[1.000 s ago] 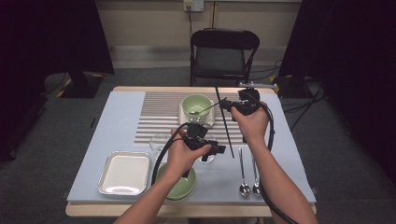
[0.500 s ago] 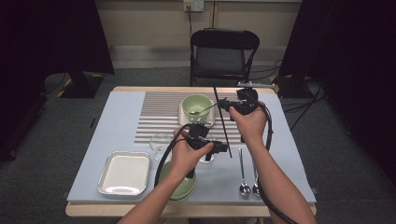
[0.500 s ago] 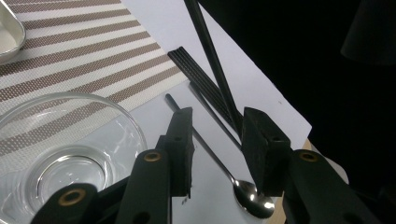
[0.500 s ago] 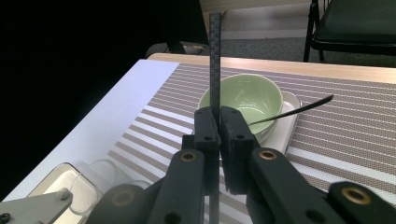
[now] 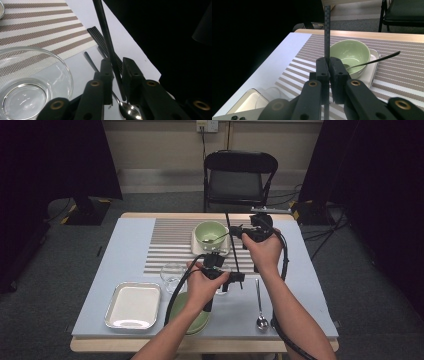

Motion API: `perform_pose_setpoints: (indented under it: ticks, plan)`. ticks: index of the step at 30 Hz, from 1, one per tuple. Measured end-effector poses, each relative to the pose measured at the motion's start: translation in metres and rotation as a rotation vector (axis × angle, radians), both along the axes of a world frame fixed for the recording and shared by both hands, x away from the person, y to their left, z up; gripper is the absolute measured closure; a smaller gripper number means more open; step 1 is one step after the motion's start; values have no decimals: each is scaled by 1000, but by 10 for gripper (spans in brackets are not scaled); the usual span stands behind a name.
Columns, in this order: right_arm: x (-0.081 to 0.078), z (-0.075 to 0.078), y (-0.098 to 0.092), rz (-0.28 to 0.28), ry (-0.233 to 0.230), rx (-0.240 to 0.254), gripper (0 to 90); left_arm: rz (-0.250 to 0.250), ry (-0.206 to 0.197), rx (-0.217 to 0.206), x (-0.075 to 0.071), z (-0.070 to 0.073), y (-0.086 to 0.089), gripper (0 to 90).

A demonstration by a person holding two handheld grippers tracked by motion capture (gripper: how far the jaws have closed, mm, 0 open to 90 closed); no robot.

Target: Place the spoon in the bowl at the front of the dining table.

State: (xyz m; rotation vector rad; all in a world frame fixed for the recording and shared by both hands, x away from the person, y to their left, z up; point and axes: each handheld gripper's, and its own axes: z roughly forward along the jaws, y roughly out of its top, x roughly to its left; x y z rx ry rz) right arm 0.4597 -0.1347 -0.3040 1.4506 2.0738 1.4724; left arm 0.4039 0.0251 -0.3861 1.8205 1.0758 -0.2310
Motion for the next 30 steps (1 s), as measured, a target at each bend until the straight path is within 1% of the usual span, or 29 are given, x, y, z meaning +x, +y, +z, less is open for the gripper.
perform_pose_setpoints:
  ticks: [1,2,3,4,6,7,8,10,12,15,16,21,23,25,27,30]
  plan:
    - [0,0,0,-2,6,6,865,6,10,-2,0,0,0,813]
    - [0,-1,0,2,14,17,864,2,29,12,1,1,3,822]
    - [0,-1,-1,1,22,20,863,9,38,23,1,1,5,828]
    - [0,-1,-1,1,22,20,863,9,38,23,1,1,5,833]
    - [1,0,-3,8,26,39,854,13,57,32,2,3,12,844]
    - [1,0,-3,8,26,39,854,13,57,32,2,3,12,849]
    - [1,0,-4,11,26,41,851,17,64,39,2,4,16,849]
    - [1,2,-7,14,22,71,830,28,66,39,3,5,20,867]
    - [1,2,-8,14,18,68,818,32,58,54,3,7,26,868]
    - [2,2,-9,16,11,68,815,32,60,60,3,7,28,869]
    - [1,2,-9,15,7,71,814,31,56,69,3,8,30,869]
    - [2,1,-10,16,3,73,784,30,54,67,2,9,32,869]
    - [3,-1,-10,18,1,73,778,28,52,75,2,10,34,869]
    - [3,-1,-11,18,0,73,771,31,53,74,2,10,35,870]
    - [4,-4,-12,15,-5,68,740,28,51,84,3,10,37,870]
    - [5,-7,-13,11,-4,69,727,29,57,90,3,10,39,870]
